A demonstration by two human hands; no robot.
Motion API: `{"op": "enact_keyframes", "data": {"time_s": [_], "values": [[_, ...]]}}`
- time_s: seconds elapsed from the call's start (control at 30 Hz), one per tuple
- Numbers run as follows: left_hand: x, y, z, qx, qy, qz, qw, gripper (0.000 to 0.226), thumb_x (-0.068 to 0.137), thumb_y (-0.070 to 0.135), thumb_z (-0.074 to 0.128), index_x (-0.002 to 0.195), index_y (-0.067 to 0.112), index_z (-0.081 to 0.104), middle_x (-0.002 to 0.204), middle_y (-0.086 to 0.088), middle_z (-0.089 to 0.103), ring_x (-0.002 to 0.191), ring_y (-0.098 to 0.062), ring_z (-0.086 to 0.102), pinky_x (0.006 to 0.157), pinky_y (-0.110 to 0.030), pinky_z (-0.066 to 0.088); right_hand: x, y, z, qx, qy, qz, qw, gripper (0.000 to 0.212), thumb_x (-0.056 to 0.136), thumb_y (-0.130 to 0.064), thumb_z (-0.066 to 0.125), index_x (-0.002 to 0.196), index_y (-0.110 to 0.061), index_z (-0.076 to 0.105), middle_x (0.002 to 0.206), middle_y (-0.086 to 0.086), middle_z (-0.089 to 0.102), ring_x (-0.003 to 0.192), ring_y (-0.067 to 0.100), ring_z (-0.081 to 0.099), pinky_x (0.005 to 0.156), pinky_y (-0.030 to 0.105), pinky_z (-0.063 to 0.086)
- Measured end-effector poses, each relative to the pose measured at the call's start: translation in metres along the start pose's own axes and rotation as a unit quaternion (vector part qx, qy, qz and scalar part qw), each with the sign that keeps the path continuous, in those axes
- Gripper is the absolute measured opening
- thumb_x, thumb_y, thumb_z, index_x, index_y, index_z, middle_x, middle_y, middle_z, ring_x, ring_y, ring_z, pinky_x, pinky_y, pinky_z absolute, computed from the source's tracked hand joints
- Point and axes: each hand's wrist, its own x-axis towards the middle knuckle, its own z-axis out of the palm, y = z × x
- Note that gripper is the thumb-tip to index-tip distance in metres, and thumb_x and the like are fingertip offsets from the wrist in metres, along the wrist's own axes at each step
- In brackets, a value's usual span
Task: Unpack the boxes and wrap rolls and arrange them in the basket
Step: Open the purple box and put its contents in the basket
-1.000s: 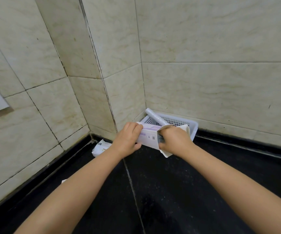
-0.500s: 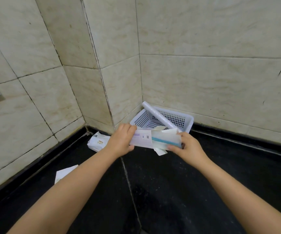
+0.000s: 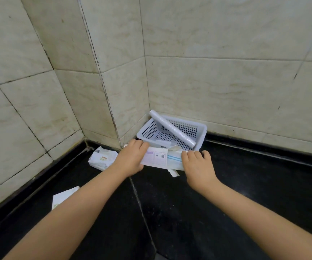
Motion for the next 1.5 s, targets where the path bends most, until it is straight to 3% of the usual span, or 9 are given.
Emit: {"op": "enact_keyframes", "data": {"time_s": [0.13, 0.4, 0.53, 0.6, 0.7, 0.9, 1.17, 1.3, 1.5], "values": [[-0.007, -0.014, 0.006, -0.01, -0.013, -0.017, 1.0, 0.059, 0.08, 0.012, 0.062, 0.133, 0.012, 0.037, 0.131, -0.007, 0.046, 0.12, -0.022, 0.04, 0.093, -0.03, 0.042, 0.01, -0.013, 0.003, 0.01, -0.054, 0.008, 0.998, 0.027, 0.082, -0.009, 0.05, 0.109, -0.008, 0.05, 0.112, 0.011, 0.061, 0.106, 0.029, 0.052, 0.095, 0.039, 0.033], [-0.003, -0.039, 0.037, -0.008, -0.069, -0.119, 0.99, 0.063, 0.08, 0.009, 0.066, 0.133, 0.01, 0.033, 0.131, -0.013, 0.044, 0.121, -0.028, 0.04, 0.09, -0.037, 0.047, 0.02, 0.007, 0.017, 0.105, -0.134, 0.075, 0.983, 0.019, 0.084, -0.011, 0.05, 0.103, -0.007, 0.052, 0.109, 0.013, 0.062, 0.096, 0.03, 0.061, 0.073, 0.034, 0.042], [0.009, -0.047, 0.069, -0.011, -0.143, -0.144, 0.979, 0.058, 0.081, 0.011, 0.064, 0.13, 0.013, 0.034, 0.129, -0.011, 0.044, 0.121, -0.027, 0.04, 0.089, -0.038, 0.047, 0.043, 0.052, 0.012, 0.197, -0.168, 0.141, 0.956, 0.007, 0.084, -0.015, 0.056, 0.079, -0.012, 0.052, 0.091, 0.016, 0.062, 0.083, 0.03, 0.059, 0.056, 0.027, 0.036], [0.021, -0.046, 0.084, -0.02, -0.168, -0.129, 0.977, 0.054, 0.083, 0.015, 0.063, 0.13, 0.014, 0.035, 0.131, -0.01, 0.044, 0.122, -0.027, 0.04, 0.092, -0.037, 0.046, 0.066, 0.067, 0.013, 0.255, -0.17, 0.159, 0.939, 0.01, 0.081, -0.01, 0.059, 0.09, -0.005, 0.059, 0.086, 0.012, 0.056, 0.078, 0.027, 0.055, 0.051, 0.025, 0.036], [0.039, -0.045, 0.104, -0.034, -0.2, -0.115, 0.973, 0.054, 0.084, 0.015, 0.062, 0.131, 0.014, 0.035, 0.133, -0.011, 0.044, 0.124, -0.027, 0.04, 0.096, -0.036, 0.045, 0.118, 0.076, 0.028, 0.293, -0.179, 0.172, 0.924, 0.034, 0.081, -0.007, 0.06, 0.112, 0.004, 0.057, 0.097, 0.019, 0.059, 0.092, 0.035, 0.058, 0.07, 0.035, 0.047], [0.063, -0.034, 0.136, -0.026, -0.29, -0.08, 0.953, 0.059, 0.085, 0.01, 0.06, 0.137, 0.015, 0.032, 0.138, -0.01, 0.041, 0.127, -0.027, 0.037, 0.103, -0.037, 0.039, 0.227, 0.063, 0.089, 0.353, -0.237, 0.159, 0.891, 0.039, 0.083, -0.005, 0.058, 0.121, 0.004, 0.05, 0.094, 0.017, 0.057, 0.069, 0.023, 0.053, 0.062, 0.029, 0.046], [0.068, -0.047, 0.146, -0.036, -0.304, -0.055, 0.951, 0.064, 0.086, 0.02, 0.06, 0.141, 0.02, 0.027, 0.142, -0.006, 0.037, 0.132, -0.025, 0.031, 0.109, -0.039, 0.03, 0.281, 0.036, 0.159, 0.41, -0.427, 0.137, 0.794, 0.013, 0.084, 0.001, 0.05, 0.094, -0.001, 0.043, 0.061, 0.009, 0.042, 0.048, 0.017, 0.04, 0.045, 0.024, 0.036], [0.066, -0.046, 0.148, -0.039, -0.302, -0.054, 0.951, 0.065, 0.086, 0.022, 0.059, 0.142, 0.022, 0.025, 0.144, -0.003, 0.035, 0.133, -0.023, 0.03, 0.11, -0.038, 0.027, 0.279, 0.029, 0.178, 0.296, -0.419, 0.163, 0.843, 0.006, 0.087, -0.003, 0.04, 0.084, 0.001, 0.043, 0.062, 0.013, 0.042, 0.048, 0.02, 0.042, 0.037, 0.022, 0.037], [0.068, -0.042, 0.14, -0.05, -0.323, -0.068, 0.943, 0.069, 0.085, 0.02, 0.06, 0.143, 0.021, 0.023, 0.147, -0.005, 0.033, 0.135, -0.024, 0.029, 0.113, -0.04, 0.025, 0.277, 0.021, 0.167, 0.262, -0.388, 0.155, 0.87, 0.037, 0.086, -0.013, 0.051, 0.119, 0.003, 0.044, 0.074, 0.011, 0.05, 0.055, 0.019, 0.047, 0.043, 0.027, 0.041]]}}
